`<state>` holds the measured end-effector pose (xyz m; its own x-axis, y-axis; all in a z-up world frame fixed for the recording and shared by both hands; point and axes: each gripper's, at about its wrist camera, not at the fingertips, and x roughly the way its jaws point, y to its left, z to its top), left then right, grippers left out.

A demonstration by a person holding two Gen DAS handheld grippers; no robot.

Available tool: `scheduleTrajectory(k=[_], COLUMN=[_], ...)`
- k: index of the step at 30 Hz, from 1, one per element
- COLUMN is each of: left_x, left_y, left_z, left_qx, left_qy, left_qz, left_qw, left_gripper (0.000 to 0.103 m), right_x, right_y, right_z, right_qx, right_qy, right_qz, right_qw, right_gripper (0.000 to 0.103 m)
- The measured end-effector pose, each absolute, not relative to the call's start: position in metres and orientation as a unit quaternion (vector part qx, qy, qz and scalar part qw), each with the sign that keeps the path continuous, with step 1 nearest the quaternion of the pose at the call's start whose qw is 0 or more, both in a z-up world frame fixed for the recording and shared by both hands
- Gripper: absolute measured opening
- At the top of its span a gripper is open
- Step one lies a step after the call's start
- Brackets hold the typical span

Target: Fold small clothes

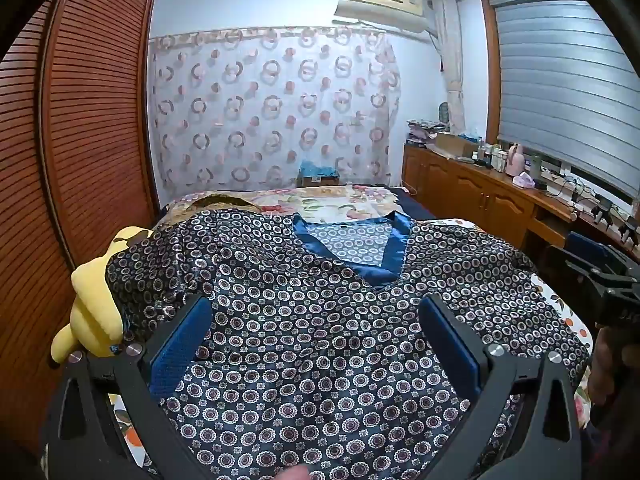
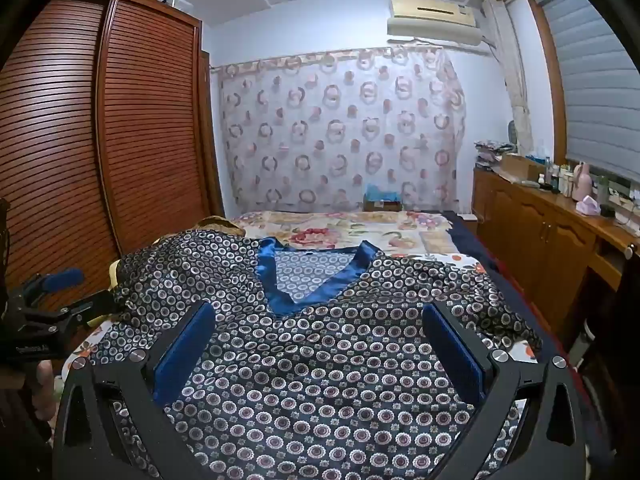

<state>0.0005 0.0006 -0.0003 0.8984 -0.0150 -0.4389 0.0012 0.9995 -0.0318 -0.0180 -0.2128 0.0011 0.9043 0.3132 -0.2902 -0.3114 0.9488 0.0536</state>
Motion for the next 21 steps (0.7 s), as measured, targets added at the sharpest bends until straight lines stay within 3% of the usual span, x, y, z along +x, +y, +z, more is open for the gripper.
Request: scheduleTrajectory(k=[21], left_x=[-0.0036], left_y=[0.0005], left_z=[0.0037], left_qx=[-0.016], left_qy=[0.218], left_qz=[0.0], left_qw=[0.976], left_gripper=[0.103], right_x=[-0.0179], right_y=[-0.2134], right_z=[0.0], right_qx=[0.006], right_qy=[0.149], right_qz=[0.163], right_qw=[0.975], right_gripper=[0.103])
